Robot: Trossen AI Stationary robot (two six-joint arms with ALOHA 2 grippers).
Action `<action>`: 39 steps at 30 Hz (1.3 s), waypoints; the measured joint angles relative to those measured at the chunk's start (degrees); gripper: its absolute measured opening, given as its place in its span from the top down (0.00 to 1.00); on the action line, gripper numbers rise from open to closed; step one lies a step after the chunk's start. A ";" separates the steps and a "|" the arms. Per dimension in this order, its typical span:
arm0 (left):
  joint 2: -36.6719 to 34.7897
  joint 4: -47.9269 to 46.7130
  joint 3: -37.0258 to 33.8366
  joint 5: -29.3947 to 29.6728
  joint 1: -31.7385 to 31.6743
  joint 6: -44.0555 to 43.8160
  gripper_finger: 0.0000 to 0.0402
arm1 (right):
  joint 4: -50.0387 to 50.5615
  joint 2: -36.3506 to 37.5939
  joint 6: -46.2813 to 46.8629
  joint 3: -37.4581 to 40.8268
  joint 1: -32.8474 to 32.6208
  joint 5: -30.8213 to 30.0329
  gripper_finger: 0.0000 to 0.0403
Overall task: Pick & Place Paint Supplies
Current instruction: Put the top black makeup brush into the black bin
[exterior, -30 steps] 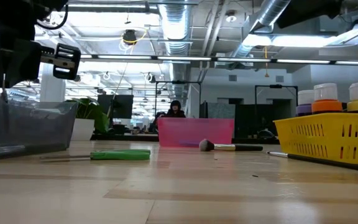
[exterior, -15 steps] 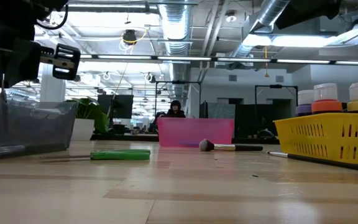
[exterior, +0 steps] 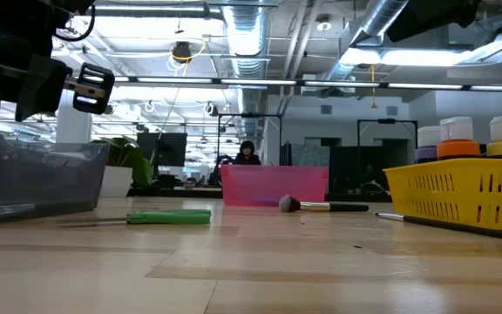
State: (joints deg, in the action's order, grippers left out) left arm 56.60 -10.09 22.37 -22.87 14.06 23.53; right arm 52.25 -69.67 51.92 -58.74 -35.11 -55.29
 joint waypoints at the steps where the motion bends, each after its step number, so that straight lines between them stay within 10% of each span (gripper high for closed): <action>1: 0.00 0.00 0.00 0.00 0.00 0.00 0.86 | 0.00 0.00 0.00 0.00 0.00 0.00 0.86; 25: 0.00 1.36 -0.02 0.05 0.01 -0.24 0.83 | 1.64 0.01 0.12 0.00 0.00 -0.02 0.86; 39: 0.00 35.68 -0.02 5.30 0.12 -9.30 0.83 | 4.04 0.00 0.17 0.01 0.02 -0.04 0.86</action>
State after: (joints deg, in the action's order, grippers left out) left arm 56.60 25.59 22.35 -17.58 14.19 14.23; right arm 56.29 -69.67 52.10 -58.73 -35.09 -55.33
